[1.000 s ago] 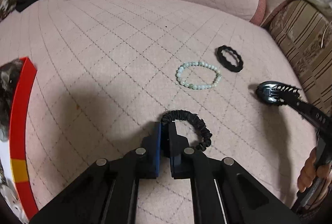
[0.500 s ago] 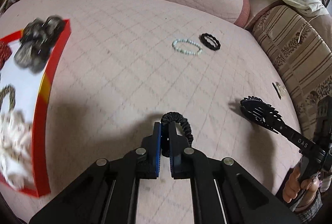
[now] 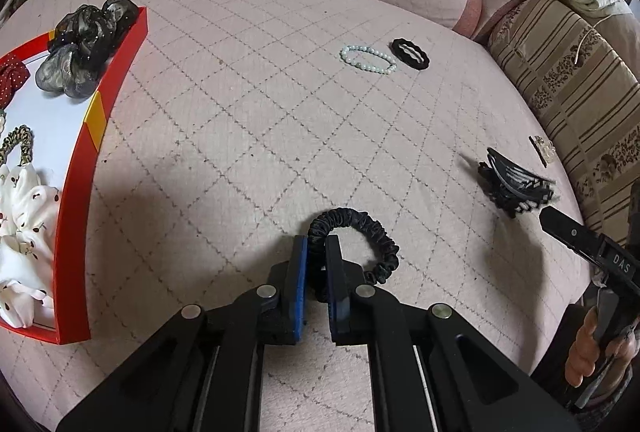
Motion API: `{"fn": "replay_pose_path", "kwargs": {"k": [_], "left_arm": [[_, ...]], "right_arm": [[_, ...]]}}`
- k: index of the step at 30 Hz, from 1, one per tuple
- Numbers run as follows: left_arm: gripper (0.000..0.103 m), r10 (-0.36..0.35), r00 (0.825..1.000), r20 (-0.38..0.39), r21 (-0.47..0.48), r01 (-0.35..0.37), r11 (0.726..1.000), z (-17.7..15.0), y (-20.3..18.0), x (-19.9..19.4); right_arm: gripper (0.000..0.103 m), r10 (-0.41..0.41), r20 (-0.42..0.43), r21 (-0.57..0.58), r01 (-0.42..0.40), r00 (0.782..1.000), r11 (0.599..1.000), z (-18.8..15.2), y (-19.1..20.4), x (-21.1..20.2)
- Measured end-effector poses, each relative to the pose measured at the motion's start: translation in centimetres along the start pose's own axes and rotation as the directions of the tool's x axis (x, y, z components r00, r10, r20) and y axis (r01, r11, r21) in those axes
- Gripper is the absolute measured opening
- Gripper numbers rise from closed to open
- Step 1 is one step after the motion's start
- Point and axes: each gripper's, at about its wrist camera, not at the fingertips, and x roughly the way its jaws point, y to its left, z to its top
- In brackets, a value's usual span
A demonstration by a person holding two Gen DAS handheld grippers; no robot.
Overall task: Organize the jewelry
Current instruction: 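Carry the hair tie and claw clip into the tray and open both tools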
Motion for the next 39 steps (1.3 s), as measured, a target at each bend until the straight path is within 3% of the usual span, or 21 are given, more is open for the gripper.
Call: {"fn": "replay_pose_path", "kwargs": {"k": [11,13,15,17,21,29,35,39], "left_arm": [[0.009,-0.031,0.999,0.010,-0.013,0.031,0.999,0.3,0.2,0.6],[0.009,-0.033,0.999,0.009,-0.010,0.033,0.999,0.3,0.1,0.6],[0.009,-0.032,0.999,0.008,-0.003,0.032,0.999,0.3,0.0,0.6],[0.009,-0.025,1.000,0.004,0.007,0.025,1.000,0.3,-0.2,0.6],[0.007,-0.040,0.999,0.008,0.029,0.040,0.999,0.4,-0.9,0.1],[0.007,-0.069,0.991,0.112,0.069,0.061,0.996,1.1,-2.1,-3.7],[0.007,-0.077,0.982,0.172,0.032,0.073,0.997,1.6,-0.5,-6.4],[0.007,-0.044,0.975,0.218,-0.023,0.050,0.998,2.0,1.9,-8.3]], "right_arm": [[0.073,0.000,0.001,0.033,0.000,1.000,0.999,2.3,-1.0,1.9],[0.067,0.004,-0.013,0.027,-0.004,1.000,1.000,2.5,-0.8,2.4],[0.040,0.004,-0.026,0.021,-0.003,1.000,1.000,2.5,-0.6,2.7],[0.030,0.022,-0.037,0.027,-0.021,0.999,0.999,2.4,-0.5,2.9],[0.023,0.019,-0.017,0.016,-0.019,1.000,1.000,2.3,0.1,2.3],[0.017,0.042,0.013,-0.017,-0.042,0.999,0.999,2.5,1.9,0.4],[0.016,0.079,0.029,-0.052,-0.077,0.996,0.996,2.7,4.3,-1.0],[0.016,0.106,0.031,-0.098,-0.103,0.994,0.990,2.9,6.6,-1.5]]}}
